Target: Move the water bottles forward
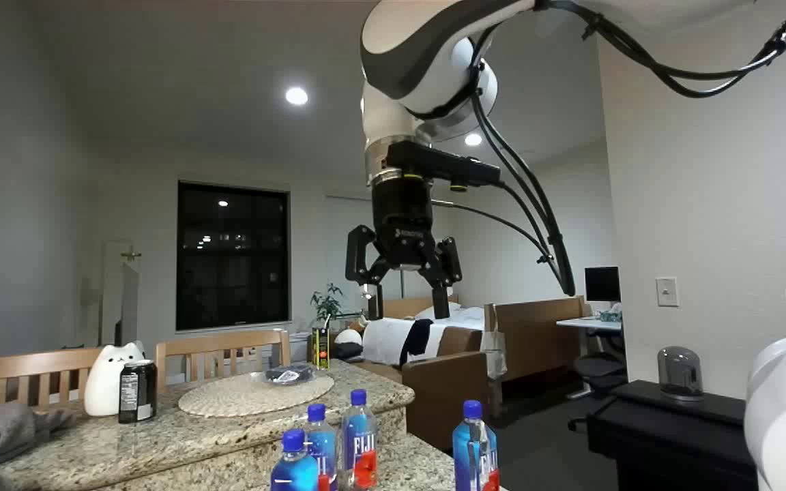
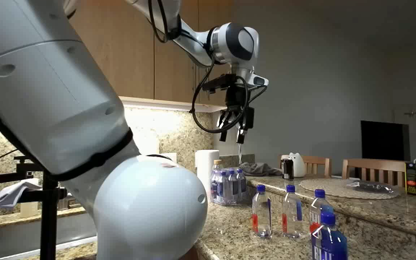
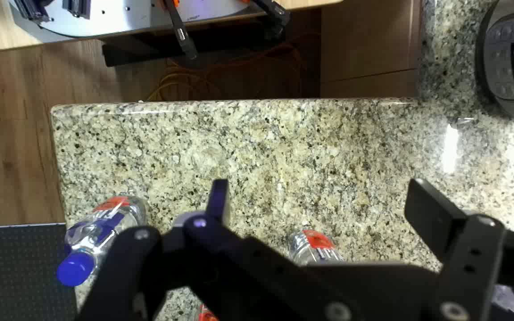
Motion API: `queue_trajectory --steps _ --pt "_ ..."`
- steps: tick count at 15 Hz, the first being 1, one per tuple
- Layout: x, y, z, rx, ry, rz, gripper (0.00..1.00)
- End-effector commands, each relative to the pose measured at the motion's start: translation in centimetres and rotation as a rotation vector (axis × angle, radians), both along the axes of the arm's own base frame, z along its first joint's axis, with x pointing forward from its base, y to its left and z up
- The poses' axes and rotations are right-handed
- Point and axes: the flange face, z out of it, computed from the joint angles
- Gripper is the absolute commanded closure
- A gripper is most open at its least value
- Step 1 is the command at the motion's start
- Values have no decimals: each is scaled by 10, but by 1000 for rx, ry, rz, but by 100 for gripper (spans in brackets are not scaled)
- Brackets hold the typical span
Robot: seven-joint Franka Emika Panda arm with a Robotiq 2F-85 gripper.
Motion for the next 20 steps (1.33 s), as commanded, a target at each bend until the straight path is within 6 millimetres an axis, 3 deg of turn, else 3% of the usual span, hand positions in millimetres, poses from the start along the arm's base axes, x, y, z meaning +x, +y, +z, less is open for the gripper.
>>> queue_trajectory --steps 1,9,11,15,20 --pt "0 0 1 0 1 0 0" --pt "0 0 1 0 1 0 0" --pt "14 -4 0 -14 -19 10 0" --pt "59 -24 -1 -31 -105 22 0" --pt "135 -74 -20 -71 -177 12 0"
